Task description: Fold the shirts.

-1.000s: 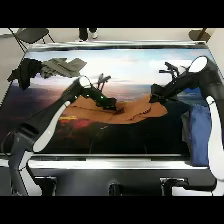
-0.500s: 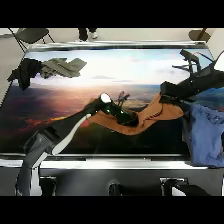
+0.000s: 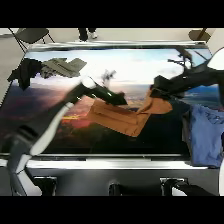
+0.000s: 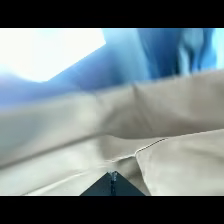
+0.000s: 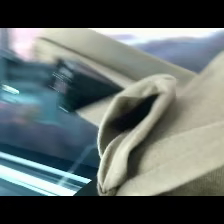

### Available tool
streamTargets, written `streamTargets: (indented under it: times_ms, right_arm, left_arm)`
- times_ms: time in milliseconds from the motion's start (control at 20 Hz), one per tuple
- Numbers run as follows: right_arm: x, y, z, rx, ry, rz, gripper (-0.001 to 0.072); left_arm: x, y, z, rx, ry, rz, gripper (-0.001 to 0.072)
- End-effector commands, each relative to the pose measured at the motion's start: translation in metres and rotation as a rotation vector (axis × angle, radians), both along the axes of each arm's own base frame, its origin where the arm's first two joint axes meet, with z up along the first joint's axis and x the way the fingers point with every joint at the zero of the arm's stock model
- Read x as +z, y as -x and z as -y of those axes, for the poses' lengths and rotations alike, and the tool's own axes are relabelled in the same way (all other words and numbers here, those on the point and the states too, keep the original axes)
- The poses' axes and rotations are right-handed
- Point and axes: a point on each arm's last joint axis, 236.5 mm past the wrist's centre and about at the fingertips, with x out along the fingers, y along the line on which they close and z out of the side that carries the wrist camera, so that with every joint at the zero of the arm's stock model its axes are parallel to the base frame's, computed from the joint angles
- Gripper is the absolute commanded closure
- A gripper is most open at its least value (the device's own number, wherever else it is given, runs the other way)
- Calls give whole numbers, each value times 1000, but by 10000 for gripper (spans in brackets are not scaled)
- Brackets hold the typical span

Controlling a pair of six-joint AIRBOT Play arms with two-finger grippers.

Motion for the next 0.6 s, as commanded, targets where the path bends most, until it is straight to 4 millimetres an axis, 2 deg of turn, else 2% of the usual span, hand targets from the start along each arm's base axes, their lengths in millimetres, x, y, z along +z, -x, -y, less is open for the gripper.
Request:
streamTargets:
  times_ms: [0, 100, 250, 350, 450, 500, 550]
  right_arm:
    - [-15, -20, -54, 60, -103, 3, 666]
    - [-40, -31, -98, 102, -127, -5, 666]
    - [-84, -48, -169, 110, -238, -55, 665]
    - [-111, -54, -206, 100, -328, -101, 664]
    - [-140, -60, -232, 58, -375, -148, 662]
    - [-152, -61, -240, 38, -387, -172, 581]
    - [-158, -64, -247, 15, -412, -187, 200]
  left_arm:
    - [68, -56, -122, 157, -167, 246, 680]
    - [128, -70, -182, 281, -152, 347, 680]
    - [207, -62, -245, 408, -139, 495, 679]
    - [246, -47, -264, 448, -132, 576, 679]
    - [273, -30, -267, 449, -127, 645, 679]
    - [280, -24, -266, 440, -127, 664, 679]
    - [282, -18, -264, 421, -134, 673, 679]
